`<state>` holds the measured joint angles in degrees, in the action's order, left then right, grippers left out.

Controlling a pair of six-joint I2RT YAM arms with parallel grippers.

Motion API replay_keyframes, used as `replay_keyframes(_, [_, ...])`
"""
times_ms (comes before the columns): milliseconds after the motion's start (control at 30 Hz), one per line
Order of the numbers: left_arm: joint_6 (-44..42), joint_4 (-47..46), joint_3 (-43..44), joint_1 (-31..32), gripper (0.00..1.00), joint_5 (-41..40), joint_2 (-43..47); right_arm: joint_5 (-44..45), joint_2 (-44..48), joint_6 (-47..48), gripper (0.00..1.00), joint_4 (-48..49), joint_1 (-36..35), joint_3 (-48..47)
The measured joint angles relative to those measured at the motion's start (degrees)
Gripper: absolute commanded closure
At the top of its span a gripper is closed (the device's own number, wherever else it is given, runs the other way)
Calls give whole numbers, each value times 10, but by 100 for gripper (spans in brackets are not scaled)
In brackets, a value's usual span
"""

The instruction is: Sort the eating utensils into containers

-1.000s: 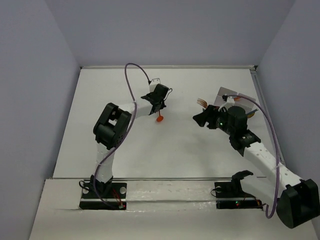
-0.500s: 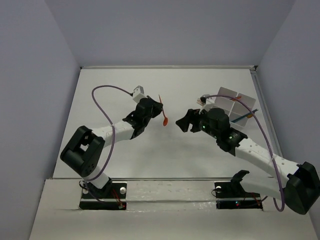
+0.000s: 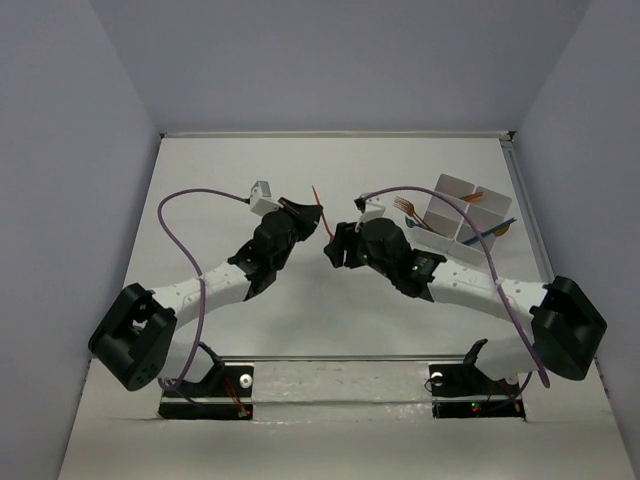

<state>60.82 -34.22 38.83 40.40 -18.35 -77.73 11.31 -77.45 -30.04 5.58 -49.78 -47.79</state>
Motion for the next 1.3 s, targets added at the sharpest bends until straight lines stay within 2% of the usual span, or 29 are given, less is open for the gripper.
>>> replay_keyframes(167, [6,-4,-10,0,94,-2,21,47,-18,3,50,0,-27,-8])
replay_keyframes(233, [12,-8,-18,0,94,-1,21,64,-21,5,65,0,-36,-11])
replay_keyframes(400, [21,-9,-36,0,94,-1,21,111,-21,16,81,5,-51,-14])
replay_keyframes(433, [23,-10,-37,0,94,-1,22,120,-21,17,87,4,-51,-14])
replay_keyframes(533, [28,-17,-44,0,93,-2,28,142,-21,23,93,-1,-51,-14])
replay_keyframes(600, [28,-20,-47,0,82,-1,34,149,-21,24,93,-1,-51,-14])
replay_keyframes(633, [28,-20,-48,0,68,-1,36,151,-21,25,93,-1,-52,-14])
replay_keyframes(700, [22,-18,-50,0,51,1,39,151,-21,32,93,-11,-55,-16])
replay_keyframes(733, [18,-14,-51,0,36,3,40,151,-20,37,93,-31,-55,-24])
replay_keyframes(800, [6,-6,-52,0,24,7,45,152,-17,47,93,-72,-55,-41])
replay_keyframes(833, [0,-3,-55,0,15,8,52,152,-13,54,93,-97,-54,-52])
replay_keyframes(900, [-17,6,-70,0,7,8,82,148,0,63,93,-150,-51,-71])
replay_keyframes(1100, [-61,36,-103,0,5,8,193,123,77,89,93,-329,6,-124])
replay_keyframes(1300, [-130,70,-112,19,4,40,276,117,112,100,93,-527,105,-233])
